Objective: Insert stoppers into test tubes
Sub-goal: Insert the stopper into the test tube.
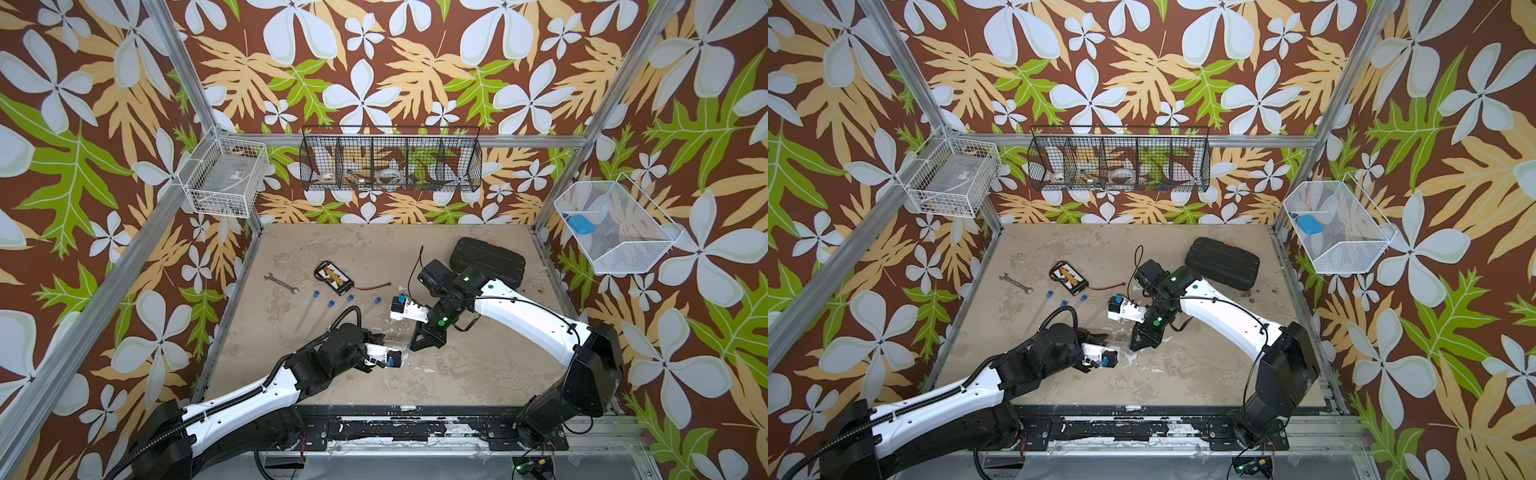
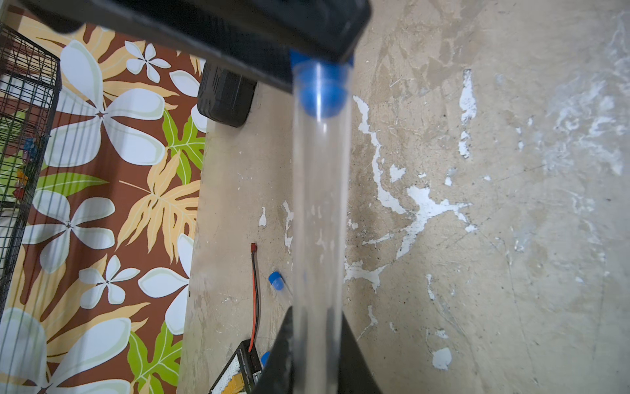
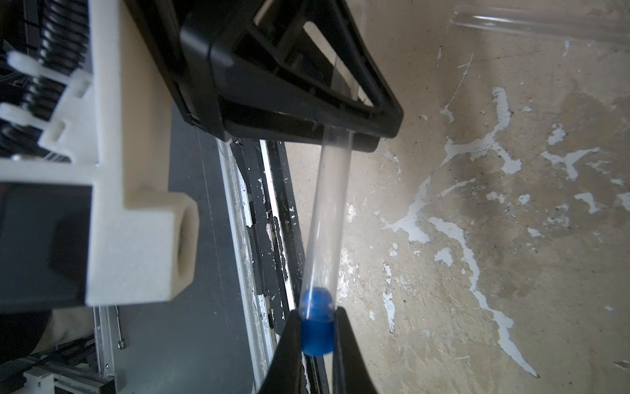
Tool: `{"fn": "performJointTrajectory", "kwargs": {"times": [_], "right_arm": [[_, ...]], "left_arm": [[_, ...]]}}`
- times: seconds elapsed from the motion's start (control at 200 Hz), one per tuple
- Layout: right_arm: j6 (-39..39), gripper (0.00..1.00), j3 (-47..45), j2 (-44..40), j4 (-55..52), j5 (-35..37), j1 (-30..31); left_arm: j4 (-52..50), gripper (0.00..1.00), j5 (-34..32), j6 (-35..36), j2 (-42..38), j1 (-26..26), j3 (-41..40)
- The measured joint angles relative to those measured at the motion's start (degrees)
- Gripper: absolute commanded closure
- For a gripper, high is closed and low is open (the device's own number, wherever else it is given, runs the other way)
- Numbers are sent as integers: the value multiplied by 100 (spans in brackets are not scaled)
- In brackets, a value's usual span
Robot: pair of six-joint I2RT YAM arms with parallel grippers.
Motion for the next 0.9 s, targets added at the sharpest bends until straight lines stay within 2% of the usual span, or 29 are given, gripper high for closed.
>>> {"fn": "performJointTrajectory", "kwargs": {"times": [0.09, 0.195, 0.305, 0.49, 0.651, 0.901], "right_arm": [[-2, 86, -11, -7, 7, -52, 0], [-7, 71, -90, -133, 160, -72, -11], [-17, 60, -284, -494, 1438, -411, -142], [81, 48, -1010, -1462, 2201, -723, -741], [538, 49, -1786, -2371, 2815, -741, -1139], [721, 56, -2382, -3344, 3530, 358, -1222]], "left_arm": [[9, 100, -2, 74, -11, 0, -9], [179, 100, -31, 114, 9, 0, -52], [680, 100, 380, 227, 90, -94, -72], [776, 100, 247, 87, 133, 98, -177], [734, 100, 195, -365, 234, 195, -188], [706, 100, 555, -1565, 385, 507, -190]]}}
